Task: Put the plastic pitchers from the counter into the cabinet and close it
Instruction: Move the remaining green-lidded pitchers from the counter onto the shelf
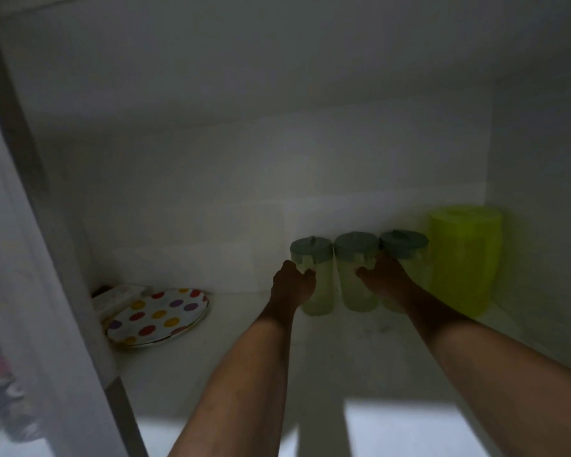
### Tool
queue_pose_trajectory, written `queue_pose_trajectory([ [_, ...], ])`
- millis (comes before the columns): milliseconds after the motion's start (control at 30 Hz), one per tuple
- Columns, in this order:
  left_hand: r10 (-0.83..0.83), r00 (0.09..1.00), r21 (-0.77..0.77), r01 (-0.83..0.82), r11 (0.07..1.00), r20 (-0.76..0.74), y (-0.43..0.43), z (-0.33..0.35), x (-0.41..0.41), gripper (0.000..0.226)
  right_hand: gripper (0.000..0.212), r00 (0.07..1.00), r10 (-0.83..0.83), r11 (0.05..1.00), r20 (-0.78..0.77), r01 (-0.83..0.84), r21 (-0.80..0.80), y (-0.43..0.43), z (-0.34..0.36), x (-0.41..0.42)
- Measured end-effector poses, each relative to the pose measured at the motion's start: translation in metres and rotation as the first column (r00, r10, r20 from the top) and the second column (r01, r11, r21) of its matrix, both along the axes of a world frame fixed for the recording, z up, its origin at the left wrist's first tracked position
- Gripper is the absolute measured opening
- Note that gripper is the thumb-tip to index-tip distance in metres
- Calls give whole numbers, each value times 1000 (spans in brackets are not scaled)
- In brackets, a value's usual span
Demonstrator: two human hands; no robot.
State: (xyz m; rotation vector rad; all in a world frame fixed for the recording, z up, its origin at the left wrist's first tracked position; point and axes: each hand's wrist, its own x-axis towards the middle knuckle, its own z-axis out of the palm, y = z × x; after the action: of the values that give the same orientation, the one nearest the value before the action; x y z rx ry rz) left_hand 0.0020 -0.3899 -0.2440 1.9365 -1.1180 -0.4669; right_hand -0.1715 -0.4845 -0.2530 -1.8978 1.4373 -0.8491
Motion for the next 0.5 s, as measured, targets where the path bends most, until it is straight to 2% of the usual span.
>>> queue_pose_trajectory([
  [100, -20, 1000, -12, 21, 1000, 16, 17, 6, -3, 67, 93, 999, -31, 997, -37, 29, -65, 11, 5, -5],
  [200, -72, 997, -7, 72, 997, -2, 45, 16, -5, 68, 82, 996, -73, 987, -49, 65, -147, 33, 18, -7],
  [267, -104, 994, 27, 104, 994, -17, 69, 25, -6, 69, 67, 995, -82, 976, -50, 70, -208, 56, 30, -6],
  [367, -152, 988, 74, 153, 986, -15, 120, 41, -11, 55, 25, 996, -64, 952, -65, 41, -304, 105, 49, 3],
  [467, -235, 970, 111, 240, 964, -54, 193, 53, -20, 45, 26, 997, -76, 938, -26, 63, -341, 170, 64, 18],
  [500, -257, 964, 136, 264, 955, -65, 221, 55, -22, 45, 24, 997, -68, 941, 30, 75, -331, 196, 65, 23],
])
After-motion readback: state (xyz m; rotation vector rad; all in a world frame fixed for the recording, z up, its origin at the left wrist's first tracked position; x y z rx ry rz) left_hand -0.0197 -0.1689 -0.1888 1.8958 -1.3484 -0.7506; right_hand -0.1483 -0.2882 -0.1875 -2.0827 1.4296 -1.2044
